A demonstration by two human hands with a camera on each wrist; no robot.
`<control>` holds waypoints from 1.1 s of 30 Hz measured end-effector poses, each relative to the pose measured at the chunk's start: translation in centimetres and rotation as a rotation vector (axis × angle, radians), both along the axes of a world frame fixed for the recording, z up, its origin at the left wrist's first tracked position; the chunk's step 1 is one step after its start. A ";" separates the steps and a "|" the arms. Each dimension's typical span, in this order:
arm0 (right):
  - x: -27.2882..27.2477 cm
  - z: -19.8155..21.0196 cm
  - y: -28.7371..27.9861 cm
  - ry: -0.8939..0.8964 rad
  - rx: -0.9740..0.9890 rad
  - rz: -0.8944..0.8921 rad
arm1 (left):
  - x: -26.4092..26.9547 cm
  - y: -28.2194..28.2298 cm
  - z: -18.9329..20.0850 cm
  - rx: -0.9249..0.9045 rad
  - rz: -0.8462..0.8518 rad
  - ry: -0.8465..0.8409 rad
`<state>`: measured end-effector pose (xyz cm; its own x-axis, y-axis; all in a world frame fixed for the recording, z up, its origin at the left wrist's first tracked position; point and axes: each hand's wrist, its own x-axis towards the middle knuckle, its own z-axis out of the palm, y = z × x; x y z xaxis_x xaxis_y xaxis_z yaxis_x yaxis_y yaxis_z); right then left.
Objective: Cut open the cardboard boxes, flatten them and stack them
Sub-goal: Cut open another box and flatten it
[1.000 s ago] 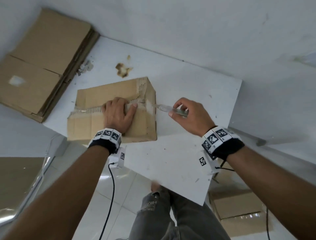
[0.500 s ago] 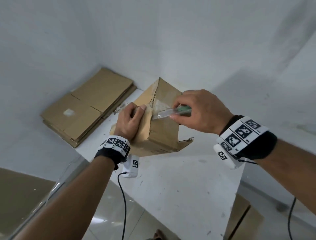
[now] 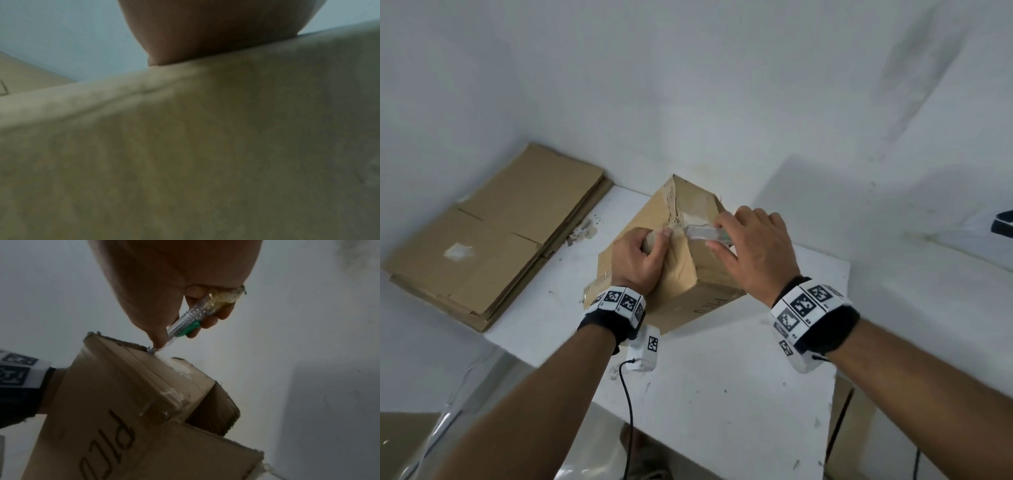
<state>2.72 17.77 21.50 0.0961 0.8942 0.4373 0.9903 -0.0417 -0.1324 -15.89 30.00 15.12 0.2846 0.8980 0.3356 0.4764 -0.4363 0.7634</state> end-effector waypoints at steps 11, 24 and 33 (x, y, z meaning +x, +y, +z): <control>-6.9 -1.3 8.0 0.114 0.144 -0.354 | -2.2 13.1 3.1 0.065 -0.161 0.058; -10.7 2.6 14.7 -0.046 0.070 -0.389 | -5.1 20.6 4.3 0.124 -0.271 0.095; -11.9 0.5 15.1 0.009 0.020 -0.427 | -5.8 20.0 2.4 0.107 -0.313 0.130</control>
